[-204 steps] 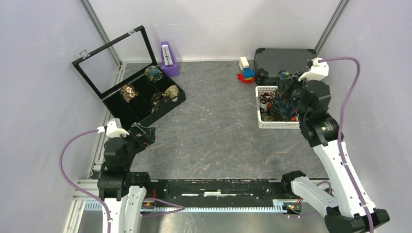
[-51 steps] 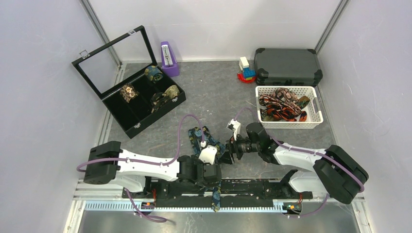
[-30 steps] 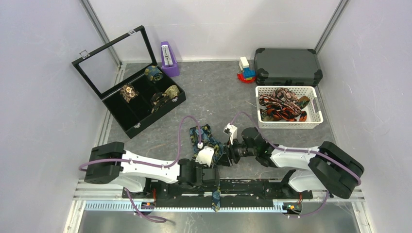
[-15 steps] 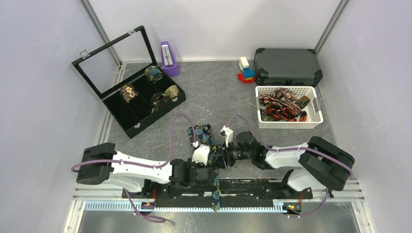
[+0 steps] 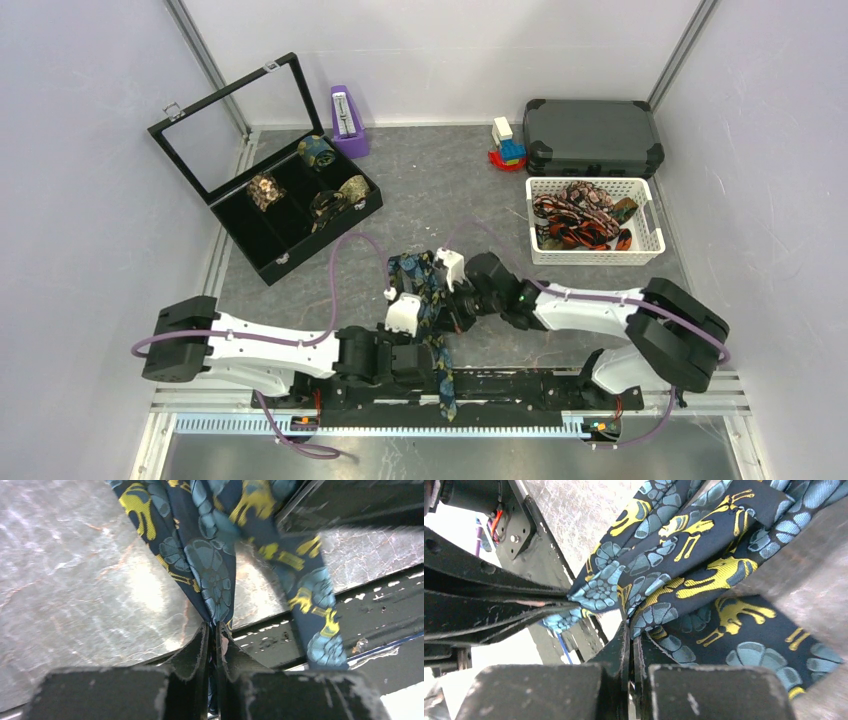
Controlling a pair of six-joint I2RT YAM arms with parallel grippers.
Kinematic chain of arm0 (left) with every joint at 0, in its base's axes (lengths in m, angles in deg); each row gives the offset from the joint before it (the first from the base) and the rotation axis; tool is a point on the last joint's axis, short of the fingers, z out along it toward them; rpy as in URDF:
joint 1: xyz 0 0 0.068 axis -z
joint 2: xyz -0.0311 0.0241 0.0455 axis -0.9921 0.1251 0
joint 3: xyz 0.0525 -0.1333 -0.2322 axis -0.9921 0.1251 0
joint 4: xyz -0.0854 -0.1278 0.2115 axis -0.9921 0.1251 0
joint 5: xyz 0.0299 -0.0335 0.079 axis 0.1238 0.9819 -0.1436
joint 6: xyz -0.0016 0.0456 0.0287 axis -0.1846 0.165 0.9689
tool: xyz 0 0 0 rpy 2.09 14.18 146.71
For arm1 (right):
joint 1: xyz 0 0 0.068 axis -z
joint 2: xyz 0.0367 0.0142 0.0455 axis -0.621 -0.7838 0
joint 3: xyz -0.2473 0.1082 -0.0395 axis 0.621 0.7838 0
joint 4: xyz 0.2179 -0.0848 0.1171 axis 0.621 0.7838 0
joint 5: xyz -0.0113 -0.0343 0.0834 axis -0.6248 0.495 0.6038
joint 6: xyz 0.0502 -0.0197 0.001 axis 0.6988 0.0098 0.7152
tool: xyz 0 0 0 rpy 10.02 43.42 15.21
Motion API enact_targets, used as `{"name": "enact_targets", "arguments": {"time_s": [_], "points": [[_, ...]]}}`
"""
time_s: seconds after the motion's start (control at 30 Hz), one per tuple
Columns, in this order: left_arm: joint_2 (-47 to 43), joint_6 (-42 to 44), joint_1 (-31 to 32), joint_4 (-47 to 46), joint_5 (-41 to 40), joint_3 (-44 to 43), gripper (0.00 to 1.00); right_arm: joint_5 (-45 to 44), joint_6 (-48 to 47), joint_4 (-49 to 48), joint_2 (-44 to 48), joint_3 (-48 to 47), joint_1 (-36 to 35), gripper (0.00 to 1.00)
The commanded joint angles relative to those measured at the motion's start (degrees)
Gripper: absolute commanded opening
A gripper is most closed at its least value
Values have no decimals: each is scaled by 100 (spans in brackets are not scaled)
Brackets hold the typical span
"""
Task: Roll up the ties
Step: Flatten out the tie at the center of the board.
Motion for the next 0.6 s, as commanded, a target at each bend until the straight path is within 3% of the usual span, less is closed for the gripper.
{"name": "enact_targets", "arguments": {"time_s": [0.0,0.27,0.43,0.57], "points": [[-489,-425,36,883,-741,-242,9,-77,-1181,2689,507,-1068,335,0],[-1209,-2078,36,2773,-1338,-176,5,-473,-2043,5165,1317,-1412,1629,0],[-1215,-2993,40,3481,-1805,-130,3,-836,-2098,5388,1445,-1252,2145,0],[-584,-4387,28,5015,-2326,-541,2,-1727,-2140,5676,960,-1532,2291,0]]}}
